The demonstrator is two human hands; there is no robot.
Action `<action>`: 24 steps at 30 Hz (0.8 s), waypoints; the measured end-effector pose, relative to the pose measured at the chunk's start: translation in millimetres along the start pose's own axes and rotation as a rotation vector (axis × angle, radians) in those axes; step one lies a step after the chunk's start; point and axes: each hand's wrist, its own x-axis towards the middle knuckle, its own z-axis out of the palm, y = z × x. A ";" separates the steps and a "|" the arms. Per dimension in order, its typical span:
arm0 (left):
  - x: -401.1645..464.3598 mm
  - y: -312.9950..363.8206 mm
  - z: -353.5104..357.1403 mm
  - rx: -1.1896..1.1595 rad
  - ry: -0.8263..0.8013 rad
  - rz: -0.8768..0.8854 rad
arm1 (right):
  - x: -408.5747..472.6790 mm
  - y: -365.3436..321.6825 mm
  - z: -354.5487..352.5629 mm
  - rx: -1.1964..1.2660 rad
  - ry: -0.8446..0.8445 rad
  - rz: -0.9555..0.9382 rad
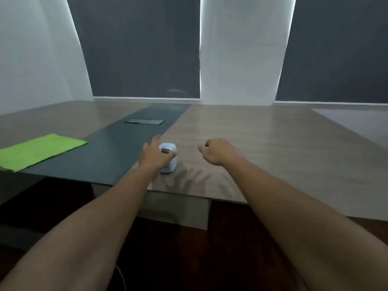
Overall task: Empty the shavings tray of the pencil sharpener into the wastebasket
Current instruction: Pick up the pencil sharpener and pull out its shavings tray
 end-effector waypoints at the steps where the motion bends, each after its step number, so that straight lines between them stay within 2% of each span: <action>1: 0.7 -3.5 3.4 -0.011 0.016 -0.007 | 0.2 -1.9 4.7 -0.003 -0.012 -0.012; 9: -1.8 -21.2 20.9 -0.069 0.075 0.034 | 1.8 -4.2 28.5 0.123 -0.012 -0.008; 16: -6.9 -11.7 7.4 -0.361 0.054 -0.011 | -9.7 0.7 25.7 0.366 0.014 0.026; 20: -21.6 13.1 -9.6 -0.580 -0.037 -0.039 | -38.1 10.1 11.0 0.658 -0.065 0.131; 24: -40.1 42.0 -19.1 -0.682 -0.192 0.028 | -67.5 27.7 -1.7 0.900 -0.157 0.204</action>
